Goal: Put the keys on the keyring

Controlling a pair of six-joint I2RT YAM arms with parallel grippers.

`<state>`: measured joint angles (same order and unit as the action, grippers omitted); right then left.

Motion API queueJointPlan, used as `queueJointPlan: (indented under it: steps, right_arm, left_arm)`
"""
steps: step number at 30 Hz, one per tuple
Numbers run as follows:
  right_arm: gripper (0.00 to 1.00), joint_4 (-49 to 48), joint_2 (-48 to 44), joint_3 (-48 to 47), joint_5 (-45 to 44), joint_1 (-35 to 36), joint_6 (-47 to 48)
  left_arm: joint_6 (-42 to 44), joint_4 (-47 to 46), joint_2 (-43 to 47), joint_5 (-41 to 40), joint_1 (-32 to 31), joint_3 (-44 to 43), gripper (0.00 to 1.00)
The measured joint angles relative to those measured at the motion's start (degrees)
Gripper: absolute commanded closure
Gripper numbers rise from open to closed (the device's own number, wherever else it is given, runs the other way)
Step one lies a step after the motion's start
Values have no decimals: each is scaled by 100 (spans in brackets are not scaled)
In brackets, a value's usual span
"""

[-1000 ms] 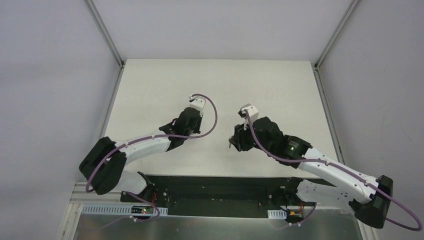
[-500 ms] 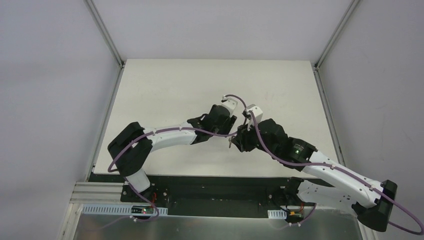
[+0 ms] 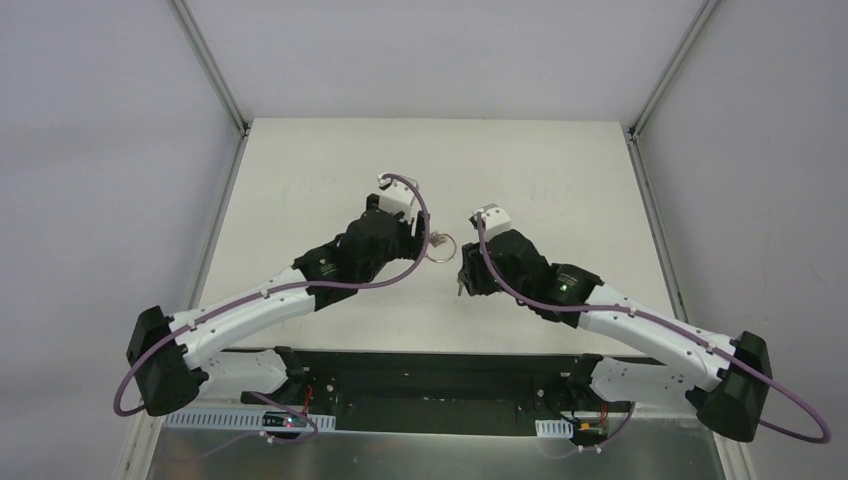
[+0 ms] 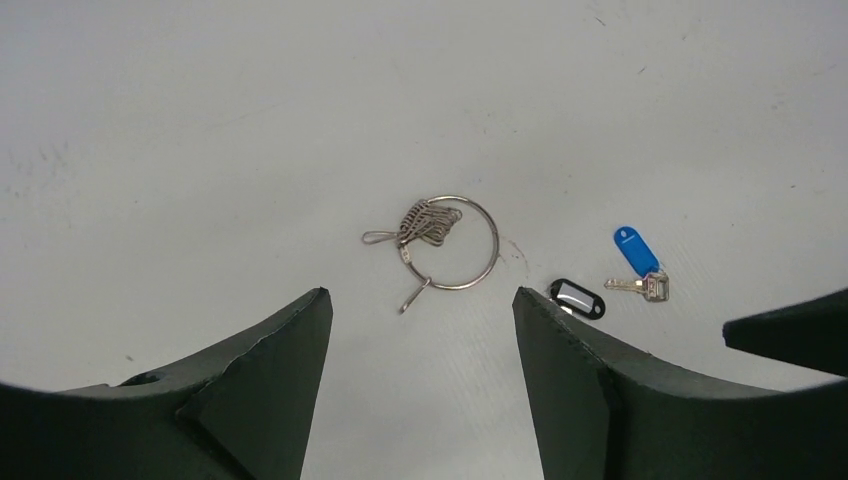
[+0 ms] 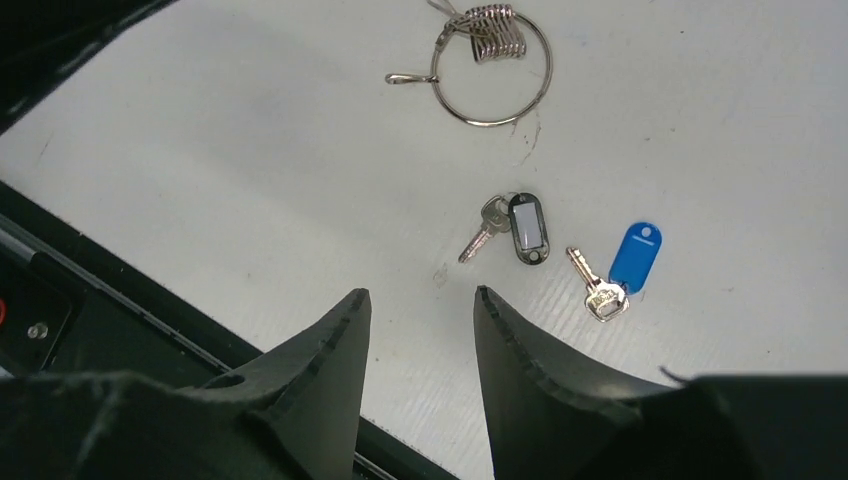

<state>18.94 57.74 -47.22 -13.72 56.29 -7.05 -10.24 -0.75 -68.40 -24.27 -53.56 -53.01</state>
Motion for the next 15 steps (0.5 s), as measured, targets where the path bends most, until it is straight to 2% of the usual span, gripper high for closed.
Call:
queueJointPlan:
  steps: [5,15]
  right_arm:
    - [54,17,802,-529,-269,-37,-50]
    - [63,-201,2610,-1631,-192,-643,-164]
  left_arm:
    - [-190,437,671,-131,-2,326,30]
    - [-481,986,1698,-129,-2,822,29]
